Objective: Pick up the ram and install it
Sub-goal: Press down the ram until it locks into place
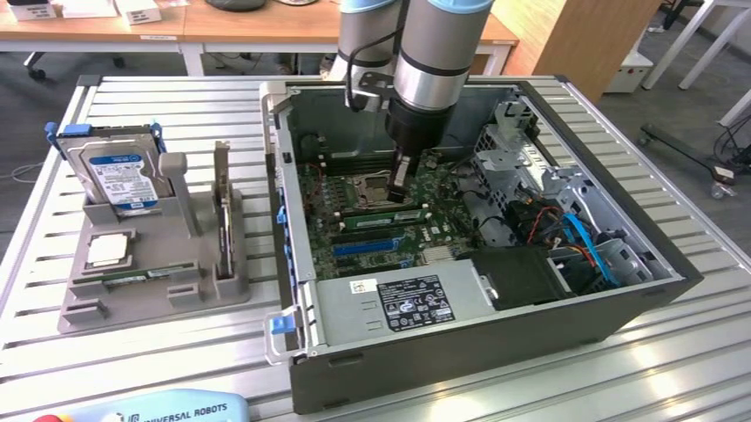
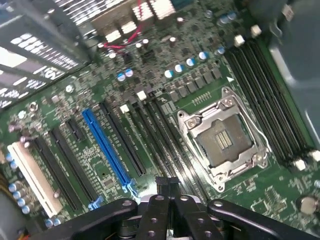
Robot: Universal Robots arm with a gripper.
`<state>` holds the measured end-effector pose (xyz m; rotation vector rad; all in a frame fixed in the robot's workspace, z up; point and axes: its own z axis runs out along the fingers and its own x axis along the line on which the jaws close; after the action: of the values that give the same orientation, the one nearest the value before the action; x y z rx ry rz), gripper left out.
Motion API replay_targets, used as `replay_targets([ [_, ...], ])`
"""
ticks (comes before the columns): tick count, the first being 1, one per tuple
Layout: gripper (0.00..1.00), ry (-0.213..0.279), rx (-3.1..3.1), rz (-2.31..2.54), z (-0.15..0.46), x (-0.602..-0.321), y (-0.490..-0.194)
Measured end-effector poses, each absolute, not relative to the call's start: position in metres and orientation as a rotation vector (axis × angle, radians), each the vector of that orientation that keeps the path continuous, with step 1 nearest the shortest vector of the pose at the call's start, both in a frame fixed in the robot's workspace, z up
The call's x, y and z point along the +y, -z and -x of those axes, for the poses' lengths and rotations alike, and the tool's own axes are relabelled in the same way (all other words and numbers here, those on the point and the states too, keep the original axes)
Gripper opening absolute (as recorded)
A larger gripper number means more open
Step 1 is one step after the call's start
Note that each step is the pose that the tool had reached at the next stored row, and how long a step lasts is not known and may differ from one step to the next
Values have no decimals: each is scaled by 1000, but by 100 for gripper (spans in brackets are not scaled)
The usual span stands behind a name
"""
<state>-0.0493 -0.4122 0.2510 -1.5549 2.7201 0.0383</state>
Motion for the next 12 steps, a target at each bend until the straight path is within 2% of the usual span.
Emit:
replay_targets([
  [12, 10, -37, 2866, 1259, 49, -412, -251],
])
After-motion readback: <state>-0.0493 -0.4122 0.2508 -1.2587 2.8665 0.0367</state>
